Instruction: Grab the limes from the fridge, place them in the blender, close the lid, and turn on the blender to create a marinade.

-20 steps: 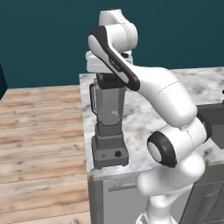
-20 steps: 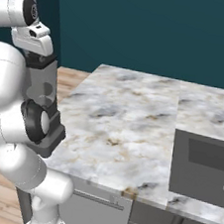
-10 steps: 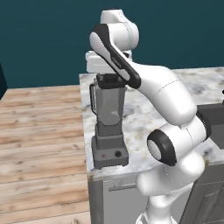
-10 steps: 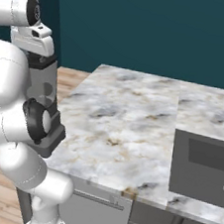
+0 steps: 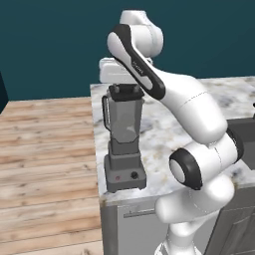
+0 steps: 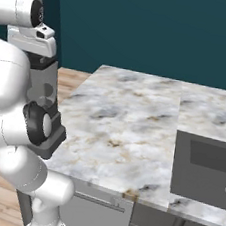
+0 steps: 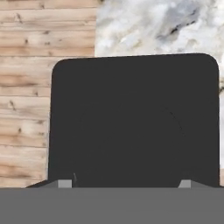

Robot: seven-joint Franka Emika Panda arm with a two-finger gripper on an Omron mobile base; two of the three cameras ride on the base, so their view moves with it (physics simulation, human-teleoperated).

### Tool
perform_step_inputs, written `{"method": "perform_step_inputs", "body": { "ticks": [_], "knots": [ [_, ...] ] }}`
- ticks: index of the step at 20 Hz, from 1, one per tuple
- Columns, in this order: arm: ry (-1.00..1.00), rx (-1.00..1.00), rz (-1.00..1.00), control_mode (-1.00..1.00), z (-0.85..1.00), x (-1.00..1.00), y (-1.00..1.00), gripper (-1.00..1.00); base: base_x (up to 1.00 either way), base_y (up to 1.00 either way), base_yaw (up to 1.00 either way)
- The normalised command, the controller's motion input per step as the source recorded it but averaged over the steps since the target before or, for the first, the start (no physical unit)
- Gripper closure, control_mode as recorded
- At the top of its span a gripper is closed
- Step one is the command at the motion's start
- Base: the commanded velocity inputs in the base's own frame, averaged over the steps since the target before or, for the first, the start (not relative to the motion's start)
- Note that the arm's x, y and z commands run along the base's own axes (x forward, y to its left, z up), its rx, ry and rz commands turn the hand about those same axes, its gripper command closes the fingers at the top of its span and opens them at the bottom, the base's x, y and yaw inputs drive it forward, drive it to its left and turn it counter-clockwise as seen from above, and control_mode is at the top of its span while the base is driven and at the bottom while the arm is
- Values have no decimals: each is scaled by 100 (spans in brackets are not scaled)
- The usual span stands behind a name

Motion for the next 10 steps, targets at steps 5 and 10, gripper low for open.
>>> {"method": "perform_step_inputs", "body": {
  "ticks": [5, 10],
  "knots": [
    [-10, 4, 13, -100, 0, 0, -3, 100, 0, 0, 0],
    [-9, 4, 8, -100, -2, 7, -4, 100, 0, 0, 0]
  ]
}}
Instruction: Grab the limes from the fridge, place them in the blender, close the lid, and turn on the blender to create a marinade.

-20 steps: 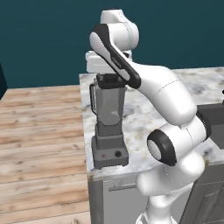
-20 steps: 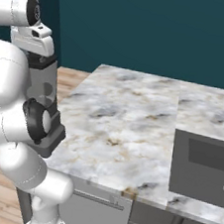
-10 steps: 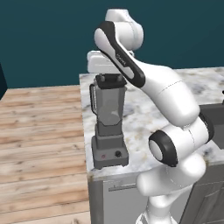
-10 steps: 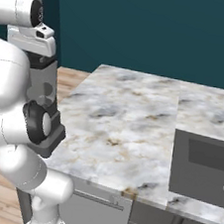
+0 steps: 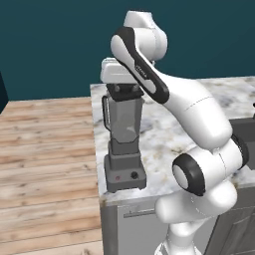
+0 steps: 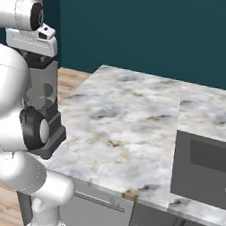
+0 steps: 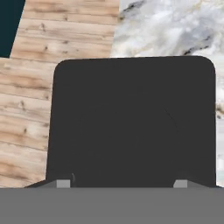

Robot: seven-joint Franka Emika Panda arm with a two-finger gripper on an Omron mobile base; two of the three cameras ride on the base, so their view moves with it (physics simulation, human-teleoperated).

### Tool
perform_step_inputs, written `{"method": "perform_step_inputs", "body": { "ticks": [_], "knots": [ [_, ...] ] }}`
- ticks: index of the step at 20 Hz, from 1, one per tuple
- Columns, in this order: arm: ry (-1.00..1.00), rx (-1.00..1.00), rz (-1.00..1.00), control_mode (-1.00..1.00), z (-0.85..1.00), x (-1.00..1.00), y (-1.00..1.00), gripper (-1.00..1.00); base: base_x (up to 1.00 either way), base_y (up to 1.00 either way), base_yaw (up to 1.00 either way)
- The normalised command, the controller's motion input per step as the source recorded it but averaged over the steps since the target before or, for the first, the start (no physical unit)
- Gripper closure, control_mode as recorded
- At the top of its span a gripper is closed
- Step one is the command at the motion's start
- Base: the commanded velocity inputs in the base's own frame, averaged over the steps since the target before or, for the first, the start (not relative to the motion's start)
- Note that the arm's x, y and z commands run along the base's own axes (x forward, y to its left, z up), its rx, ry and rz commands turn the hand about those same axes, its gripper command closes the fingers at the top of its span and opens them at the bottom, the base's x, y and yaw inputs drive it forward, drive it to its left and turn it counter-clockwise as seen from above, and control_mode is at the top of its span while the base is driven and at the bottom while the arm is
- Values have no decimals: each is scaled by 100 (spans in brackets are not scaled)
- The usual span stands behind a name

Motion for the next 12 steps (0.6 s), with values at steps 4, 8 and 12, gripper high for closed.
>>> {"method": "perform_step_inputs", "body": {
  "ticks": [4, 8, 12],
  "knots": [
    [-1, 2, 0, -100, -15, 11, -12, 100, 0, 0, 0],
    [0, 1, -15, -100, -22, 0, -2, 100, 0, 0, 0],
    [0, 0, -26, -100, -20, 0, 0, 100, 0, 0, 0]
  ]
}}
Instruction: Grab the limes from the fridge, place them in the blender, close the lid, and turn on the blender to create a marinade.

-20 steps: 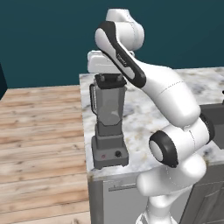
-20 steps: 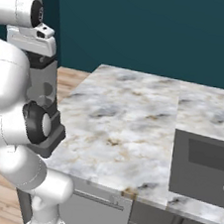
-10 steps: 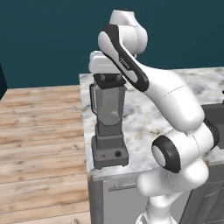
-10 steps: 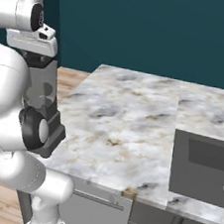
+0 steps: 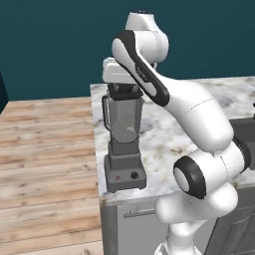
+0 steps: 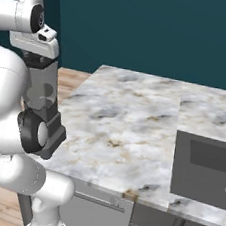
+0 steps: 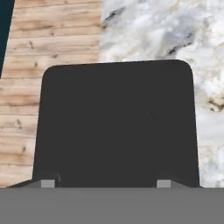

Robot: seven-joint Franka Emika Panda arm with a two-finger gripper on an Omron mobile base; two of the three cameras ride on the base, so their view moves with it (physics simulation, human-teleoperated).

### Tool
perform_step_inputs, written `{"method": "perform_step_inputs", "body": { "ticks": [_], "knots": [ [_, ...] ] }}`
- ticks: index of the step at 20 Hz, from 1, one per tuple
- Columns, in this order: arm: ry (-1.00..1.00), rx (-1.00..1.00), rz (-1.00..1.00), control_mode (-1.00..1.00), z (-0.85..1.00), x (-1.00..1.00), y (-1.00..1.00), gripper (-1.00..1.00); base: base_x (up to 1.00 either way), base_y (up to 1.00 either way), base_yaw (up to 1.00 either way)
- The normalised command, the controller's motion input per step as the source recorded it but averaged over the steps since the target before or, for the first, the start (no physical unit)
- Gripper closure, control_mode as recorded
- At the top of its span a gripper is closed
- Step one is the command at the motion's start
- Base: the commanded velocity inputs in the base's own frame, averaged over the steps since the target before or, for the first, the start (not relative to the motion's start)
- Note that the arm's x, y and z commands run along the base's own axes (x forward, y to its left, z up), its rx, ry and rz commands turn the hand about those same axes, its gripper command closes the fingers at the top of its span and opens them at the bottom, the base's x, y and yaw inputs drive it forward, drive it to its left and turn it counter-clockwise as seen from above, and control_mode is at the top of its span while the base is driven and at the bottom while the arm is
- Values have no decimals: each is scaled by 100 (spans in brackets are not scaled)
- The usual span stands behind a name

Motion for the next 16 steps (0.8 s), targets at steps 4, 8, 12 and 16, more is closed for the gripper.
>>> {"method": "perform_step_inputs", "body": {
  "ticks": [4, 8, 12, 16],
  "knots": [
    [5, 1, -35, -100, 0, -6, 0, 100, 0, 0, 0],
    [6, 0, -23, -100, -6, -1, -3, 100, 0, 0, 0],
    [0, 0, 1, -100, -23, 0, -26, 100, 0, 0, 0],
    [0, 0, 6, -100, -19, 0, -36, 100, 0, 0, 0]
  ]
}}
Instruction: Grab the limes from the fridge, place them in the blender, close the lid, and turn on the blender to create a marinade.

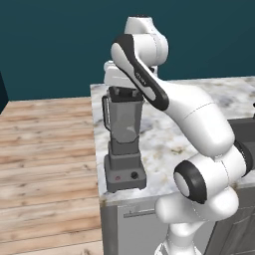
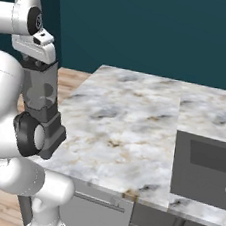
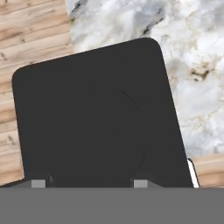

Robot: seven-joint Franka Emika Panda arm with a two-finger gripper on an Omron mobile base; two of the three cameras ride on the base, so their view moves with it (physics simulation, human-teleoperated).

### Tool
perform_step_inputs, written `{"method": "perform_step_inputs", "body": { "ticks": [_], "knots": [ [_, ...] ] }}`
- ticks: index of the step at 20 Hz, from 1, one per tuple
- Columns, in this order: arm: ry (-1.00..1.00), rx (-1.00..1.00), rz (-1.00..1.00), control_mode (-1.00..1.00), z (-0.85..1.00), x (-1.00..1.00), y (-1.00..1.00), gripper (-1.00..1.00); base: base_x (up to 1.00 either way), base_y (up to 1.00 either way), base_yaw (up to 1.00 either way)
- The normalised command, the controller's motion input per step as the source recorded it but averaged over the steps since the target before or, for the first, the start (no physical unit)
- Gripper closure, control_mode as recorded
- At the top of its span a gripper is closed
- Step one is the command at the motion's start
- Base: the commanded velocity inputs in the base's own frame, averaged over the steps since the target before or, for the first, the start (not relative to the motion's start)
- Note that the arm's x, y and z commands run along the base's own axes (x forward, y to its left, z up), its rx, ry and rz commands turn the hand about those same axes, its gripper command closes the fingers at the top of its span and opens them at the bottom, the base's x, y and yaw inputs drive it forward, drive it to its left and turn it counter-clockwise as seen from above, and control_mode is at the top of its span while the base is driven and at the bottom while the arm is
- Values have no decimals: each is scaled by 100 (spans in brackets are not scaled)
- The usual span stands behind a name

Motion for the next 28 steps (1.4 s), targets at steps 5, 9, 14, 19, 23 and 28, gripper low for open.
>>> {"method": "perform_step_inputs", "body": {
  "ticks": [5, 9, 14, 19, 23, 28],
  "knots": [
    [1, 0, 7, -100, -33, 0, -32, 100, 0, 0, 0],
    [1, 0, 1, -100, -31, 0, -14, 100, 0, 0, 0],
    [0, 0, 0, -100, -10, 0, -12, -100, 0, 0, 0],
    [0, 0, 0, -100, 0, 0, -13, -100, 0, 0, 0],
    [0, 0, 0, -100, 0, 0, -12, -100, 0, 0, 0],
    [-1, 0, 0, -100, 4, -3, -11, -100, 0, 0, 0]
  ]
}}
